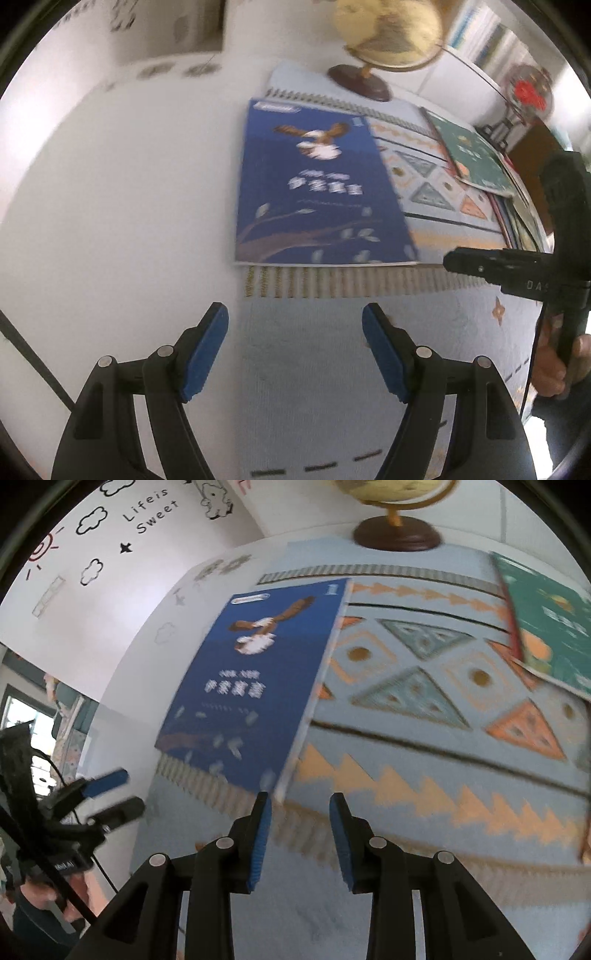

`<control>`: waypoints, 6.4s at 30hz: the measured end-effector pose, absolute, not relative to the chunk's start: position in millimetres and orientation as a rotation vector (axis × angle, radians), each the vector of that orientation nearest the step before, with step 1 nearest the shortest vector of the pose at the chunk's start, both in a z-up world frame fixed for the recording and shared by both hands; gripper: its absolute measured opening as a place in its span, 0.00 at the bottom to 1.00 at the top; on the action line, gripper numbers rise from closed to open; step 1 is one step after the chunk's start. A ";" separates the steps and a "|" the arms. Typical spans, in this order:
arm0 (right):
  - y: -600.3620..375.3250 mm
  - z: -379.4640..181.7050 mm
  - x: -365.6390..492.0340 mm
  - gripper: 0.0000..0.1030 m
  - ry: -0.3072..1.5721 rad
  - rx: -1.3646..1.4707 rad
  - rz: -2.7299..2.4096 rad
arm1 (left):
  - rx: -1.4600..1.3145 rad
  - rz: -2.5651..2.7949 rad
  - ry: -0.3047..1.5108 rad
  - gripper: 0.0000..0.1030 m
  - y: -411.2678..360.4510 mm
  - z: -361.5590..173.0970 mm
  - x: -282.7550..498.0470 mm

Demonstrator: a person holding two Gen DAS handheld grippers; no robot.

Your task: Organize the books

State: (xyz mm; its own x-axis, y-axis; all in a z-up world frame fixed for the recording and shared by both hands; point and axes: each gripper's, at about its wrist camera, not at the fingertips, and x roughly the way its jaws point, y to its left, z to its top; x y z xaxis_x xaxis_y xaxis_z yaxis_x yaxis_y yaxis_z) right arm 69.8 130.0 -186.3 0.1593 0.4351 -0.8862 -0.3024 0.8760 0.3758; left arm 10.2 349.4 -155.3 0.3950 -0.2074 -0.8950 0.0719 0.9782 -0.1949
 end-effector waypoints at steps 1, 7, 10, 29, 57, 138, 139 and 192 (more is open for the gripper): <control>119.5 -181.7 62.8 0.31 1.309 0.114 0.509 | -0.112 -0.187 1.139 0.71 341.4 -149.2 9.3; 65.5 -148.8 32.5 0.31 1.251 0.080 0.389 | -0.036 -0.295 1.036 0.71 282.5 -106.0 9.7; 31.8 -122.7 20.4 0.32 1.197 0.100 0.312 | 0.012 -0.371 0.984 0.71 244.2 -82.6 13.9; -134.7 2.7 34.7 0.52 0.848 0.216 0.135 | 0.193 -0.430 0.782 0.83 61.5 8.9 64.0; -192.6 -82.9 150.7 0.55 0.894 0.307 0.185 | 0.078 -0.287 0.963 0.99 21.0 -113.2 180.0; -149.5 -189.0 80.8 0.12 1.204 0.368 0.377 | -0.299 -0.619 1.155 0.96 86.2 -173.0 103.8; -148.9 -189.4 81.6 0.13 1.203 0.365 0.373 | -0.308 -0.597 1.155 0.96 93.1 -174.1 104.9; -128.1 -201.7 93.2 0.08 1.149 0.570 0.432 | -0.359 -0.477 1.269 0.10 109.5 -199.0 102.9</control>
